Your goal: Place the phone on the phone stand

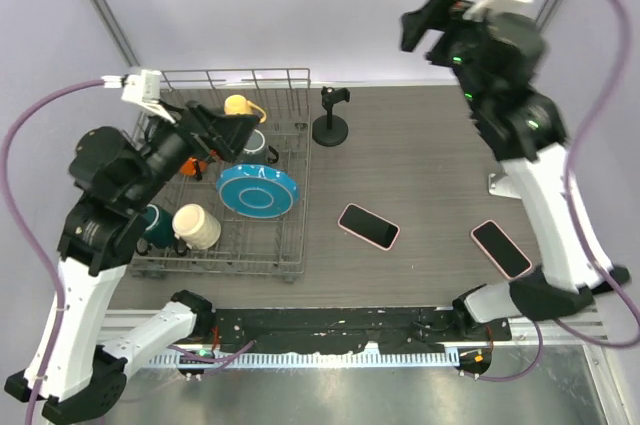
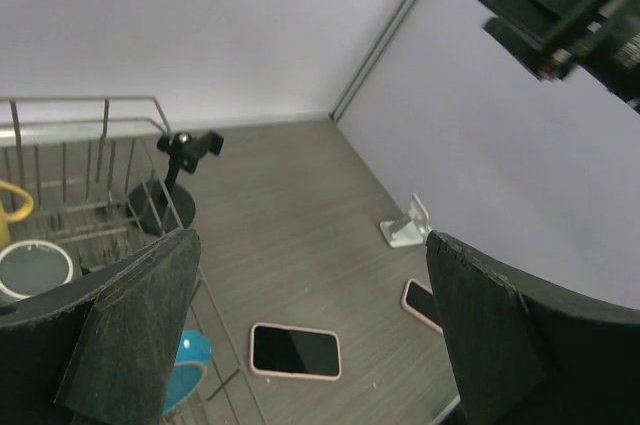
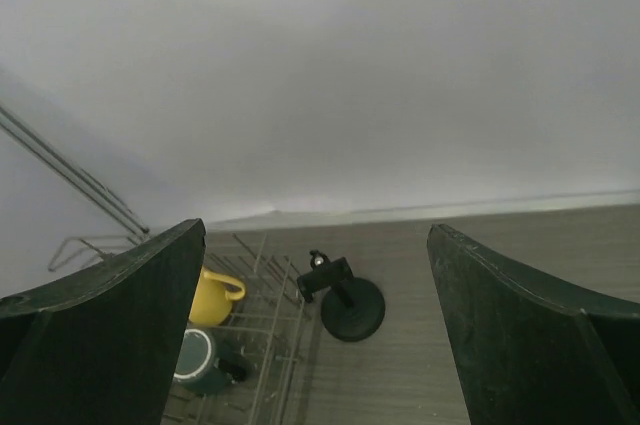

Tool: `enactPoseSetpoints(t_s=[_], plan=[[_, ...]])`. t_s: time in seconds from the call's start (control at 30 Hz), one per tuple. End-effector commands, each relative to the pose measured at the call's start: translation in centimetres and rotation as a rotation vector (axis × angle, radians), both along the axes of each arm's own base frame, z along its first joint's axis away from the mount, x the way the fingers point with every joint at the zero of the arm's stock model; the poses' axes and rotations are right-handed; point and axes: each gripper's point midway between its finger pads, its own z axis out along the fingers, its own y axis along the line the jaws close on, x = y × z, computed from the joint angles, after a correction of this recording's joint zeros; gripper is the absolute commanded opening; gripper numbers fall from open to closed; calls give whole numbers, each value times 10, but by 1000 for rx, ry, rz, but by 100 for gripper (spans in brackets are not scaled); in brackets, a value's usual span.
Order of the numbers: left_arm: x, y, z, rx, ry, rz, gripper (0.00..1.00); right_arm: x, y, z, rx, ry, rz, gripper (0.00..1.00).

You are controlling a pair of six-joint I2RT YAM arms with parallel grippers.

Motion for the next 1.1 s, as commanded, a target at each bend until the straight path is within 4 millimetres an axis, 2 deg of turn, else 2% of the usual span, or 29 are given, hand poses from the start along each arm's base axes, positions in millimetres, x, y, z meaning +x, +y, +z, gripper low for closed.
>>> enactPoseSetpoints(t_s=[0.0,0.03,0.1,0.13,0.2,0.23,0.27,0.3,0.33,0.37,0.4,0.47,0.5,0.53,0.57,0.6,0.67,0.7,0.73,0.8,0.87,0.93,1.03,1.07], plan=[[2,-14,-25,25,63,-65,100,60,47,-93,-46,243,78,98],[5,-16,-30,26,80,-71,100,79,59,-120,-65,300,88,99],[8,-22,-45,41,116,-90,100,95,81,-143,-62,345,159,99],[10,-24,-51,47,128,-98,100,109,93,-165,-52,385,188,98],[18,-27,-66,62,162,-98,100,119,113,-180,26,387,305,98],[22,-30,-74,71,179,-99,100,125,119,-188,117,407,333,99],[28,-32,-78,75,188,-99,100,136,113,-192,190,411,344,99],[31,-34,-81,77,192,-99,100,140,124,-196,258,378,439,99],[36,-37,-86,76,205,-101,100,147,123,-200,318,369,455,99],[41,-41,-85,65,199,-106,100,157,126,-186,443,308,489,99],[50,-46,-92,64,220,-110,100,162,121,-202,485,320,494,99],[63,-54,-95,52,225,-120,100,174,119,-196,612,253,510,99],[75,-61,-106,53,262,-124,100,180,116,-207,664,257,495,99],[81,-65,-104,46,258,-126,100,184,116,-209,702,241,499,99],[88,-68,-106,48,266,-124,100,186,115,-200,763,195,523,99],[95,-70,-109,54,275,-123,100,197,117,-217,781,217,514,99],[112,-78,-113,66,285,-117,100,210,114,-227,812,236,499,99],[118,-79,-115,77,283,-111,100,219,115,-242,839,262,492,99],[128,-80,-114,79,275,-96,100,223,114,-249,858,274,489,99],[135,-82,-113,85,262,-85,100,230,112,-264,877,304,470,98],[145,-84,-114,102,247,-82,100,233,108,-289,873,333,412,99],[151,-86,-114,121,226,-82,100,234,105,-302,876,339,388,99],[156,-85,-130,157,237,-72,100,232,107,-319,910,375,397,98],[157,-82,-134,164,246,-51,100,229,108,-319,919,366,415,99]])
